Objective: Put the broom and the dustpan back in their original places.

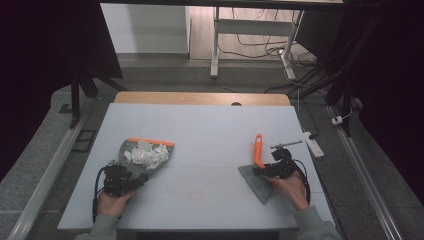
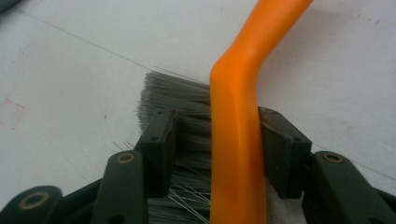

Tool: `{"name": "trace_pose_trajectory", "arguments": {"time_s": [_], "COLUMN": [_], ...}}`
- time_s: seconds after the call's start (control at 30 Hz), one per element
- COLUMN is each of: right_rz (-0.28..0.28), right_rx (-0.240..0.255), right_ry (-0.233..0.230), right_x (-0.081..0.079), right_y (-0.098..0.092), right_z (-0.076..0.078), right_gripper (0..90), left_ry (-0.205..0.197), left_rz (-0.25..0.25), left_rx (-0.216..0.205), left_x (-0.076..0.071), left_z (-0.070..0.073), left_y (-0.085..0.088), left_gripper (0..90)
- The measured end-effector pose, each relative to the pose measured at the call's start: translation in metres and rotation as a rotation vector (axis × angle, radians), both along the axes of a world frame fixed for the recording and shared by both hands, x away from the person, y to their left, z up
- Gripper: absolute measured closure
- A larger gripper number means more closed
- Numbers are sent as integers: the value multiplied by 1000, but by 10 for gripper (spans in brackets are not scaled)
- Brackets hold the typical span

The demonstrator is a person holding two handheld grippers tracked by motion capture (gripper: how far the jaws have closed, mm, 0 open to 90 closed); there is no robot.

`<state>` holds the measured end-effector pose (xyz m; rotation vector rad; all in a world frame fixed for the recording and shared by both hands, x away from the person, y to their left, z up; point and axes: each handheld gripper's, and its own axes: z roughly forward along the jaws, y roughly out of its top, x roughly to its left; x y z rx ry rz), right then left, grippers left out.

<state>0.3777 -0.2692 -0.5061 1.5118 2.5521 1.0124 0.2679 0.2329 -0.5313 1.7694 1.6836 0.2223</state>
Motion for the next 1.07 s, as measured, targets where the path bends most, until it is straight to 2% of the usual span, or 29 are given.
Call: {"name": "trace_pose_trajectory", "arguments": {"time_s": [0.1,0.17,0.27,0.33,0.43,0.53,0.63,0.7,0.8,0.9,1.07], "right_rz": [-31,-44,-42,-27,15,80,137,169,209,237,258], "right_rx": [-40,-31,-19,-4,14,28,28,37,35,38,42], "right_ry": [-49,-62,-110,-142,-204,-259,-291,-313,-338,-354,-375], "right_x": [-1,-3,-8,-13,-23,-35,-45,-51,-58,-64,-66], "right_y": [-2,-5,-9,-11,-11,-7,-1,1,2,2,0], "right_z": [3,5,9,13,20,25,27,26,24,22,21], "right_gripper": [468,468,465,464,465,465,464,465,464,464,464], "left_ry": [-22,-34,-59,-82,-122,-160,-193,-204,-210,-207,-207], "left_rz": [-2,-19,-52,-81,-142,-213,-305,-359,-412,-435,-442], "left_rx": [17,25,52,83,96,85,52,35,25,23,17], "left_x": [-4,-8,-16,-21,-26,-30,-34,-36,-35,-33,-31], "left_z": [5,8,13,18,26,33,37,37,35,33,31], "left_y": [3,5,8,9,10,8,5,1,-5,-9,-10], "left_gripper": [180,176,181,201,224,246,258,263,267,271,272]}}
